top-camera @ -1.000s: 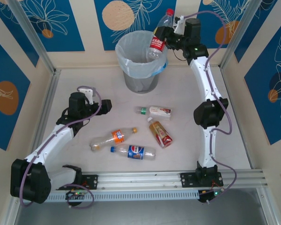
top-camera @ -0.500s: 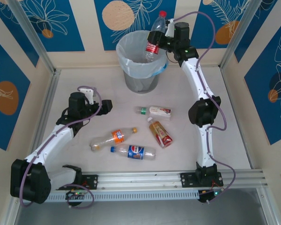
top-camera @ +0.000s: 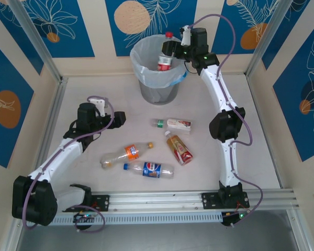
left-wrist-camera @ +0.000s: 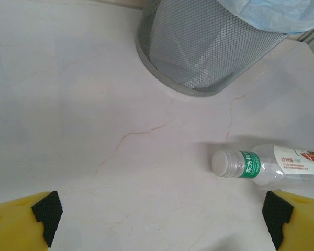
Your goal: Put the plastic bottles in the bin
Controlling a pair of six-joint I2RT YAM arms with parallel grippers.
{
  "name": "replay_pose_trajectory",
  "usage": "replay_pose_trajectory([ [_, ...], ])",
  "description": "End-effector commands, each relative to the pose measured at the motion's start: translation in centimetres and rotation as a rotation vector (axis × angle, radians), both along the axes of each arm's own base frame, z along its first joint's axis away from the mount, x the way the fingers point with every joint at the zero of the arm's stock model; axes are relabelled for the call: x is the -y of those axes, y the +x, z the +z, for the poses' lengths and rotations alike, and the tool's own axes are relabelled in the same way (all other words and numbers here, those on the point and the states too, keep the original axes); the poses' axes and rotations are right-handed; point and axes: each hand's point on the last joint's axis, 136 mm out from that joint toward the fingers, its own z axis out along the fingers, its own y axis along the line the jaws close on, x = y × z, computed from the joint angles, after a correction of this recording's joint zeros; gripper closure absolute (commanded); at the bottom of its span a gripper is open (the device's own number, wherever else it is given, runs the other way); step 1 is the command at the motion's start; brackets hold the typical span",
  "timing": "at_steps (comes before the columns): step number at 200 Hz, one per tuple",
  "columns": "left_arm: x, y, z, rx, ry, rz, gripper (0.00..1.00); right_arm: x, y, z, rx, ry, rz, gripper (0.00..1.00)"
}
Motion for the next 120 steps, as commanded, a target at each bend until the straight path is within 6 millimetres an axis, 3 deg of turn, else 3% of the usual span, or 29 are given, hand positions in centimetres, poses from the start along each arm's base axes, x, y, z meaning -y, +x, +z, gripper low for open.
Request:
replay_pose_trajectory([
  [1,-0.4,0.4,0.2,0.011,0.005,0.009,0.00,0.0,-0.3,0.4,0.020,-0.038,-0.010,0.20],
  [71,-0.2,0.5,0.0,0.006,0.004,0.002,0.01,-0.2,-1.3,1.9,0.037,-0.047,-0.011,0.17],
  [120,-0.3,0.6,-0.6,-0.012,0.011,0.009,0.01,-0.3,-2.6,4.0,0.062,-0.040,-0.007,0.16],
])
